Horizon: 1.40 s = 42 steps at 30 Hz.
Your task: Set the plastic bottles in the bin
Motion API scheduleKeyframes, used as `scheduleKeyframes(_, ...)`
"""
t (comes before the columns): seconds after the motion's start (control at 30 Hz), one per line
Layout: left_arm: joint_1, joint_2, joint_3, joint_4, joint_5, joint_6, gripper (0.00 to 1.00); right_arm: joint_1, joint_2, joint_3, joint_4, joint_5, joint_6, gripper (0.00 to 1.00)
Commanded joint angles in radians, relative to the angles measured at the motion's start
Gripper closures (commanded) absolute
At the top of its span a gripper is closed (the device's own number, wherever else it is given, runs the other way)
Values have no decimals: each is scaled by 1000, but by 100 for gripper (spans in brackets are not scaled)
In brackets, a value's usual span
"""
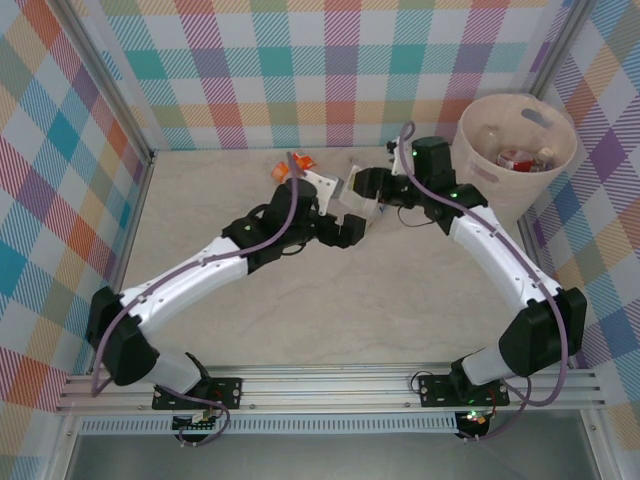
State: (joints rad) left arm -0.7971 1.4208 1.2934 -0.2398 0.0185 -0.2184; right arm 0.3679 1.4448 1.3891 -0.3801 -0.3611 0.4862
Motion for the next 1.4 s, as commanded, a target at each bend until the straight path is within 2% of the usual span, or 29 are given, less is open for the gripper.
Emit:
scheduleKeyframes(0.0, 19, -104, -49, 106, -23, -58, 0, -62, -68, 89, -35, 99, -105, 52)
scheduleKeyframes(0.2, 38, -168, -117, 91, -148, -86, 0, -241, -157, 102, 63, 243, -107, 54)
scheduleKeyframes(0.37, 44, -167, -131, 59, -169, -104, 0, -395, -188, 91, 171, 336, -59, 54)
scheduleKeyframes(0.6, 47, -152, -126, 63, -165, -121, 0, -529, -155, 55, 327, 471, 32, 53)
scheduleKeyframes(0.77, 46, -141, -118, 59, -158, -128, 0, -623, -48, 60, 394, 427, 197, 53)
scheduleKeyframes(1.03, 47, -137, -115, 41, -163, -139, 0, -630, 163, 270, 259, 319, 138, 51)
scheduleKeyframes(1.1, 49, -135, -115, 42, -167, -141, 0, -630, 200, 290, 252, 294, 135, 45)
scheduleKeyframes(1.2, 52, -125, -107, 40, -160, -142, 0, -633, 275, 380, 189, 213, 109, 24)
scheduleKeyframes(1.27, 52, -118, -100, 33, -157, -143, 0, -632, 308, 436, 134, 209, 99, 8)
scheduleKeyframes(1.3, 52, -115, -100, 30, -155, -144, 0, -632, 315, 451, 118, 224, 91, 3)
scheduleKeyframes(1.37, 54, -115, -101, 27, -160, -144, 0, -632, 309, 450, 105, 269, 89, 1)
